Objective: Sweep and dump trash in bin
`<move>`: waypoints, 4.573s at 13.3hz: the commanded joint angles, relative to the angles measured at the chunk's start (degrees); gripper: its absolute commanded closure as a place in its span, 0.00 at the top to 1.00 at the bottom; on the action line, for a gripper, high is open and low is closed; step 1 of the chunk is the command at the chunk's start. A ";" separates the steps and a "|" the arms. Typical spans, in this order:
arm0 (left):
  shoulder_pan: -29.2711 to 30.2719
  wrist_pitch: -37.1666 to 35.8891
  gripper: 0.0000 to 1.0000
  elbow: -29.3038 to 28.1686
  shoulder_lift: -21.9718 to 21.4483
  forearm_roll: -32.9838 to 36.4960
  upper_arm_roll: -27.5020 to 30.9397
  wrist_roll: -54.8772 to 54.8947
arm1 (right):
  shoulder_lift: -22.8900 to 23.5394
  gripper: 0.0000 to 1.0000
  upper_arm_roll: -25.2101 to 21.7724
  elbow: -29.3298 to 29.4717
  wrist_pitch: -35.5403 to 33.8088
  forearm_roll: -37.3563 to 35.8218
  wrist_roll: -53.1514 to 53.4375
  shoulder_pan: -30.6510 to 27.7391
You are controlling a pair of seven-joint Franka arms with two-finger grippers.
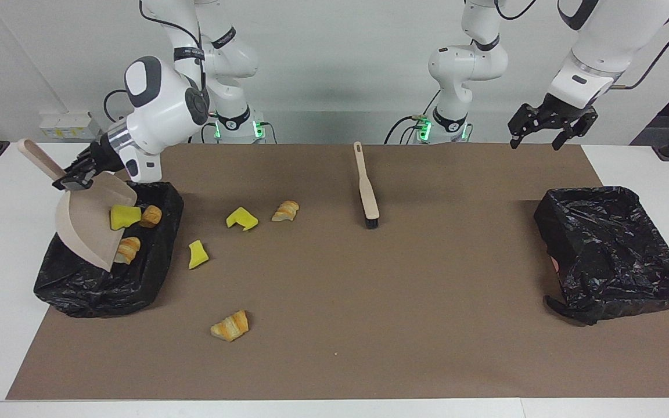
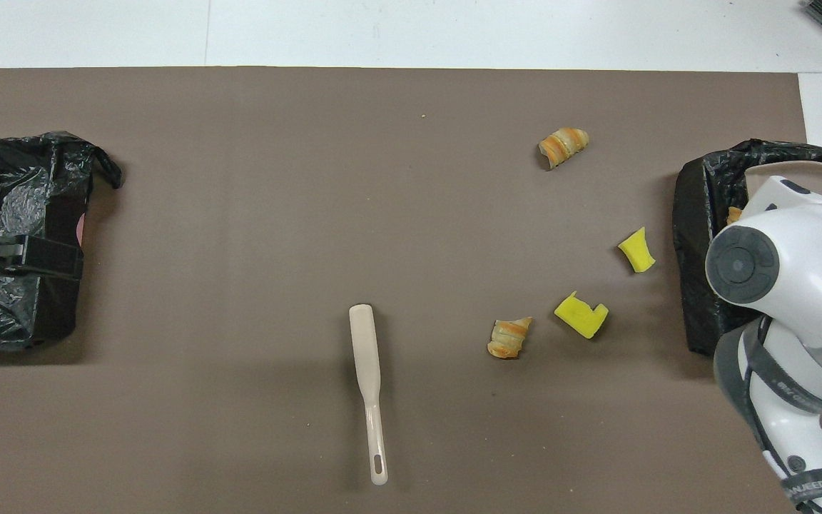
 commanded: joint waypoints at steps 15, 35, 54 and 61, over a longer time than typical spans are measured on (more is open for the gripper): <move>0.74 -0.56 1.00 0.37 -0.28 0.91 -0.51 0.22 | -2.27 0.00 0.44 9.07 -8.25 -2.32 -10.33 -0.74; 0.74 -0.56 1.00 0.37 -0.28 0.91 -0.51 0.22 | 14.84 0.00 4.39 30.43 -9.85 44.31 33.55 9.79; 0.74 -0.56 1.00 0.37 -0.28 0.91 -0.51 0.22 | 48.87 0.00 6.94 65.86 -9.41 59.45 100.91 34.94; 0.74 -0.56 1.00 0.45 -0.28 0.91 -0.51 0.22 | 51.25 0.00 6.85 64.99 -7.38 64.37 104.88 35.56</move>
